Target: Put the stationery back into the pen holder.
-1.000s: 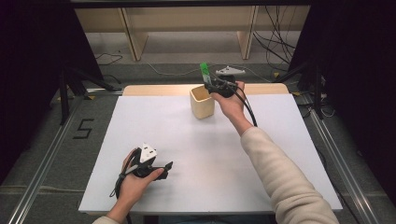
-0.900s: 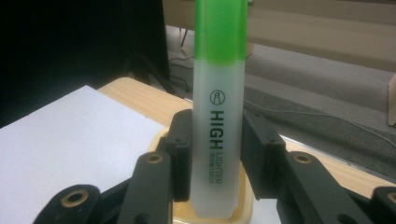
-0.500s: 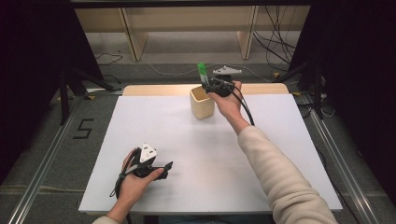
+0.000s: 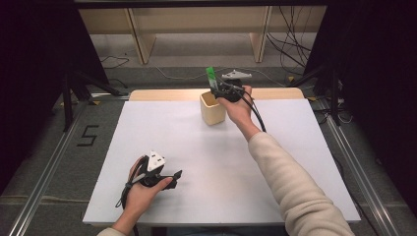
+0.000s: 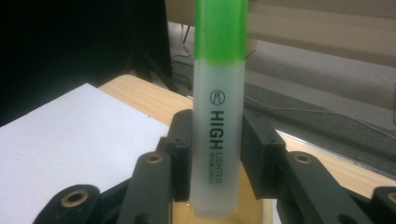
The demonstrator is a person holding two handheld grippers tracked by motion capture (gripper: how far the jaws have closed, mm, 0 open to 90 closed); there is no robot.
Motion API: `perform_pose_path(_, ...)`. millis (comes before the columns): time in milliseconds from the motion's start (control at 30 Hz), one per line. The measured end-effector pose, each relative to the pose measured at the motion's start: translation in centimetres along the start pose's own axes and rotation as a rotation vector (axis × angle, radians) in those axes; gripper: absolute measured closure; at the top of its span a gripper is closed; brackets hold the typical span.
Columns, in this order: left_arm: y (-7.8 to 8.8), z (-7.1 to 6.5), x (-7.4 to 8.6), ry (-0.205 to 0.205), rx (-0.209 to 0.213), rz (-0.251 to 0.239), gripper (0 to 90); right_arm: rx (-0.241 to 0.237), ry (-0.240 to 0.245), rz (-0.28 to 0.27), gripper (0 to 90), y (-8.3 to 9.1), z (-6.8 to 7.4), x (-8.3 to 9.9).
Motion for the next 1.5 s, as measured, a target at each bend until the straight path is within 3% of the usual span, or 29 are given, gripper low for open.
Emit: perform_pose_path(1500, 0.0, 0.0, 0.0, -0.003, 0.001, -0.001, 18.8, -0.001, 0.027, 0.039, 66.0, -1.5, 0.5, 1.9)
Point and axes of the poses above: each handheld gripper's, and its own axes: y roughly backward along the jaws, x roughly out of its underside, z roughly to its left, the point moved 9 cm from there along -y, roughly forward along the jaws, and after that the axes turned 2 degrees about x, right-handed, at the moved point
